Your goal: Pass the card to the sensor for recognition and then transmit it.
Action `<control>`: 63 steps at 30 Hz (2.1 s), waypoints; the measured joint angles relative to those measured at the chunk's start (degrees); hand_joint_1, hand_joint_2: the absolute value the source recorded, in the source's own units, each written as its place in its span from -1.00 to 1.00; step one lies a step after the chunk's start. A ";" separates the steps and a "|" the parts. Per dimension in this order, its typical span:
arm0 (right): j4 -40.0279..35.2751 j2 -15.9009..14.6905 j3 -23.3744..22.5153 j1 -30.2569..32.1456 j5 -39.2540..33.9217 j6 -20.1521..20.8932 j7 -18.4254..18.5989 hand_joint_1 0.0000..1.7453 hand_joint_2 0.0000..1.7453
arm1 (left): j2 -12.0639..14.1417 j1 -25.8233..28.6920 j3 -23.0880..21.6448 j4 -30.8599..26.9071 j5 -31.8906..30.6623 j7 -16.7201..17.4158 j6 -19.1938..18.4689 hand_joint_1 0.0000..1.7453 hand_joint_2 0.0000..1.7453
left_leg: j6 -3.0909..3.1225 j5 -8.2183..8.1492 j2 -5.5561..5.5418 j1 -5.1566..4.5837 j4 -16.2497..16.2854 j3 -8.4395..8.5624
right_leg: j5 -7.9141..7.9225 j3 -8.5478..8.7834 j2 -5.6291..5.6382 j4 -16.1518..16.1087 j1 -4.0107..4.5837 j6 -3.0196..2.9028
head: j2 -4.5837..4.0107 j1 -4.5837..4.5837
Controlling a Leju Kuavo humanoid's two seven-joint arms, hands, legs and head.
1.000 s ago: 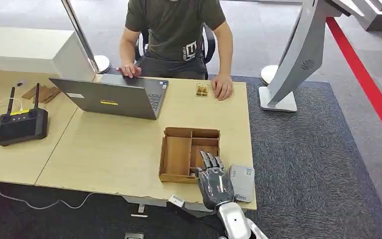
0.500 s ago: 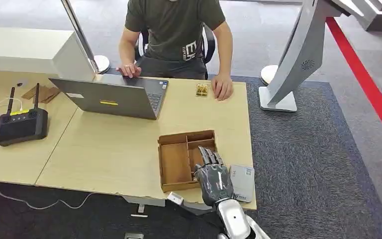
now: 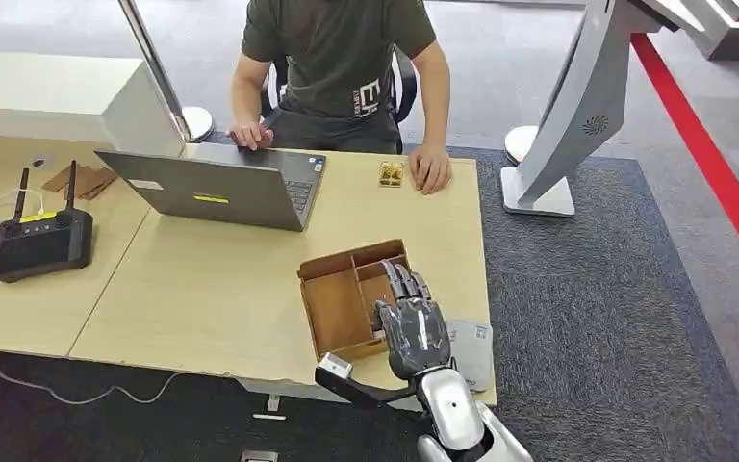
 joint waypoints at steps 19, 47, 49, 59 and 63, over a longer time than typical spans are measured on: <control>-0.17 4.72 -0.94 -11.63 -7.52 1.07 -3.06 1.00 1.00 | -0.15 -1.86 -0.20 0.00 -0.42 1.86 -2.12 -1.00 1.00 | -0.06 0.10 -0.01 0.01 0.00 -0.01 | 0.07 -0.01 0.00 0.06 0.00 0.01 | 0.00 0.00; 26.03 16.83 1.57 -27.86 -3.21 2.40 0.48 1.00 1.00 | -0.87 -2.69 -0.31 0.00 -0.31 2.38 -3.39 -1.00 1.00 | -0.07 0.11 -0.03 0.01 0.00 -0.05 | 0.08 -0.05 0.00 0.06 0.00 0.00 | 0.00 0.02; 26.49 16.92 1.70 -27.90 -3.21 2.40 0.50 1.00 1.00 | -0.87 -2.69 -0.31 0.00 -0.31 2.38 -3.39 -1.00 1.00 | -0.07 0.11 -0.03 0.01 0.00 -0.05 | 0.08 -0.05 0.00 0.06 0.00 0.00 | 0.00 0.02; 29.00 16.94 2.82 -28.56 -4.48 1.88 0.59 1.00 1.00 | -0.87 -1.95 -0.31 0.00 -0.11 2.62 -3.85 -1.00 1.00 | -0.07 0.11 -0.03 0.01 0.00 -0.05 | 0.08 -0.04 0.00 0.06 0.00 0.00 | 0.00 0.02; 30.40 16.94 2.97 -29.17 -4.02 1.05 0.70 1.00 1.00 | -0.87 -1.72 -0.31 0.00 -0.26 3.39 -3.72 -1.00 1.00 | -0.07 0.11 -0.03 0.01 0.00 -0.05 | 0.08 -0.05 0.00 0.05 0.00 0.00 | 0.00 0.02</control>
